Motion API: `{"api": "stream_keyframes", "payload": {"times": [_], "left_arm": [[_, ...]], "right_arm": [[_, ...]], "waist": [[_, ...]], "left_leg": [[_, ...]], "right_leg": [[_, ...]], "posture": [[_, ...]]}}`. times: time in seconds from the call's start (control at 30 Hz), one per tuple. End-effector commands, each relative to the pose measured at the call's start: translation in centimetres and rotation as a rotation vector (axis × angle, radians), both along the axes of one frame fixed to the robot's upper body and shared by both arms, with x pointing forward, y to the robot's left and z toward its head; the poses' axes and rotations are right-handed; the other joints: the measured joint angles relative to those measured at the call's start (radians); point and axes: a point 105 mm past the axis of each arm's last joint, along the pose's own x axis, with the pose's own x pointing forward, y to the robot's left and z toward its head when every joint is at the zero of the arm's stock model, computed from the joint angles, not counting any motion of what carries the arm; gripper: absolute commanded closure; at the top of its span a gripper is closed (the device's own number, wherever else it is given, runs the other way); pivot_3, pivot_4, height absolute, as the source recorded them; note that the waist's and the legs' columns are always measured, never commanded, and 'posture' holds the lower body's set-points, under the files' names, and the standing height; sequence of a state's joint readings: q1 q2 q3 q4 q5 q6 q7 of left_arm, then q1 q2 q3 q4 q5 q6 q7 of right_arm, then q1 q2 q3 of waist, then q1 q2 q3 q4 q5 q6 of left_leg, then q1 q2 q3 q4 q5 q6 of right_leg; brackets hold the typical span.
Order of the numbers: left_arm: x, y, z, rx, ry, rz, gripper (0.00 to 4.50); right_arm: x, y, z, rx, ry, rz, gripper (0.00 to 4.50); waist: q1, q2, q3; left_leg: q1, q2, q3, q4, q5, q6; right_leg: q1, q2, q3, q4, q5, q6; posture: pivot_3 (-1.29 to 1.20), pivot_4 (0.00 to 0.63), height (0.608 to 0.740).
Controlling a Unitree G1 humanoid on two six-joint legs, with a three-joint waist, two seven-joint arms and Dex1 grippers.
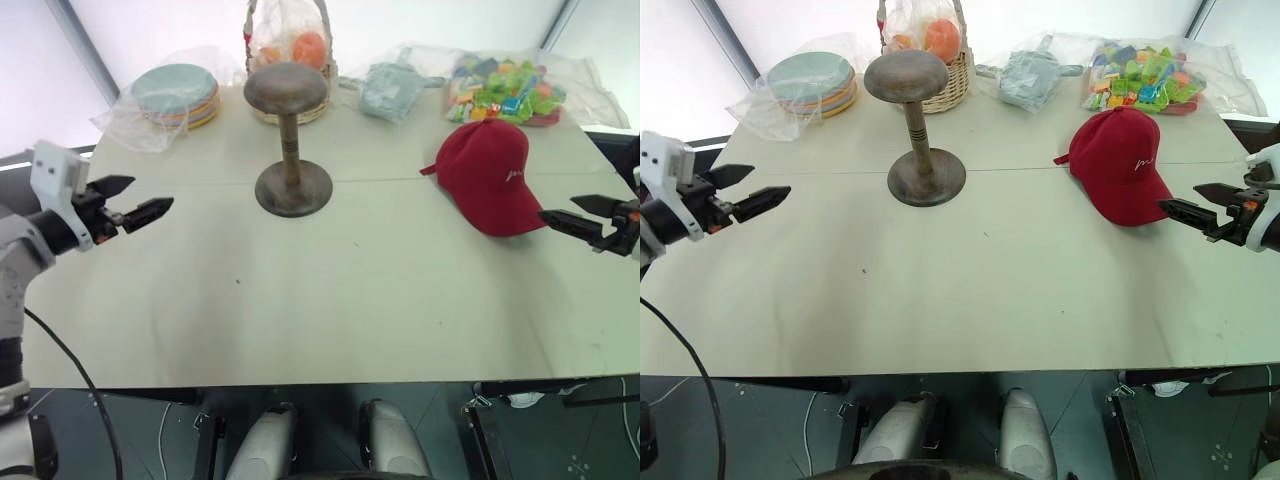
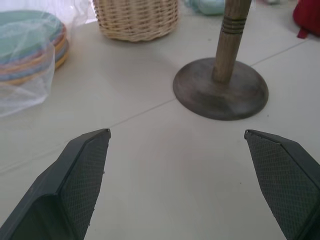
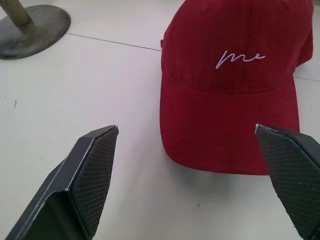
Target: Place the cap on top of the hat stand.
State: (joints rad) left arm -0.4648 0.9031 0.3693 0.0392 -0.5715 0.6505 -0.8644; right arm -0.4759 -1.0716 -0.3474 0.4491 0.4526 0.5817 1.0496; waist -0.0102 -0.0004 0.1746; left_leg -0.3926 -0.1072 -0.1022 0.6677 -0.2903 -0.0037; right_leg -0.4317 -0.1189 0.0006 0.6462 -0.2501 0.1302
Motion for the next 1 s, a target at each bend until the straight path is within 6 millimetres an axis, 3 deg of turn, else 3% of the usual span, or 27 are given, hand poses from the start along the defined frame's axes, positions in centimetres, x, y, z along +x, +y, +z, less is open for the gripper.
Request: {"api": "stream_keyframes", "payload": {"times": [0.03,0.2,0.3,0.43,0.5,0.57,0.77,0.9,1.0], "left_arm": [[-0.9,-3.1,3.3,0.018,-0.065,-0.170,0.00],[-3.0,-8.9,4.4,0.007,-0.030,-0.500,0.00],[-3.9,-10.6,3.9,0.003,0.008,-0.606,0.00],[-3.6,-11.3,2.5,0.010,0.039,-0.618,0.00],[-3.1,-11.1,2.1,-0.002,0.039,-0.596,0.00],[-2.8,-11.0,1.8,-0.012,0.038,-0.582,0.00],[-2.8,-11.6,0.9,-0.043,0.033,-0.583,0.00],[-3.1,-11.7,0.6,-0.060,0.031,-0.573,0.00],[-3.1,-11.6,0.6,-0.071,0.022,-0.548,0.00]], "right_arm": [[0.2,0.0,1.3,-0.013,-0.045,0.008,0.04],[0.8,0.4,2.2,-0.060,-0.072,0.017,0.04],[1.4,0.6,2.9,-0.173,-0.117,0.024,0.04],[2.1,0.7,2.9,-0.609,-0.215,0.076,0.04],[1.6,-0.4,1.1,-1.032,-0.186,0.188,0.04],[1.1,-1.7,0.0,-1.306,-0.182,0.287,0.04],[1.6,-3.6,0.2,-1.693,-0.307,0.335,0.04],[2.9,-3.0,0.6,-1.869,-0.453,0.372,0.04],[3.4,-2.4,-0.9,-1.945,-0.512,0.460,0.04]], "waist": [[0.000,0.000,0.000],[-0.004,0.000,0.000],[-0.009,0.000,0.000],[-0.008,0.001,0.000],[-0.006,0.001,0.000],[0.001,0.001,0.000],[-0.012,0.001,0.001],[-0.028,0.001,0.001],[-0.032,0.001,0.001]], "left_leg": [[0.000,0.000,0.000,0.000,0.000,0.000],[0.000,0.000,0.000,0.000,0.000,0.000],[0.000,0.000,0.001,0.000,0.000,0.000],[0.000,0.000,0.002,0.000,0.000,0.000],[0.000,0.000,0.003,0.000,0.000,0.000],[0.000,-0.001,0.003,0.000,0.000,0.000],[0.001,0.001,0.012,-0.001,0.000,0.000],[0.001,0.003,0.018,-0.004,0.000,-0.001],[0.001,0.003,0.019,-0.005,0.000,-0.001]], "right_leg": [[0.000,0.000,0.000,0.000,0.000,0.000],[0.000,0.000,0.000,0.000,0.000,0.000],[0.000,0.000,0.000,0.000,0.000,0.000],[-0.001,0.001,0.000,0.001,0.000,0.000],[-0.001,0.001,0.001,0.001,0.000,0.000],[-0.002,0.000,0.001,0.002,0.000,0.000],[-0.006,0.002,0.010,0.004,0.000,0.000],[-0.012,0.005,0.018,0.005,0.000,0.000],[-0.012,0.006,0.019,0.005,0.000,0.000]], "posture": [[0.00,0.150,0.740],[0.00,0.150,0.740],[0.00,0.150,0.740],[0.00,0.150,0.740],[0.00,0.150,0.740],[0.00,0.150,0.740],[0.00,0.150,0.740],[0.00,0.150,0.740],[0.00,0.150,0.740]]}}
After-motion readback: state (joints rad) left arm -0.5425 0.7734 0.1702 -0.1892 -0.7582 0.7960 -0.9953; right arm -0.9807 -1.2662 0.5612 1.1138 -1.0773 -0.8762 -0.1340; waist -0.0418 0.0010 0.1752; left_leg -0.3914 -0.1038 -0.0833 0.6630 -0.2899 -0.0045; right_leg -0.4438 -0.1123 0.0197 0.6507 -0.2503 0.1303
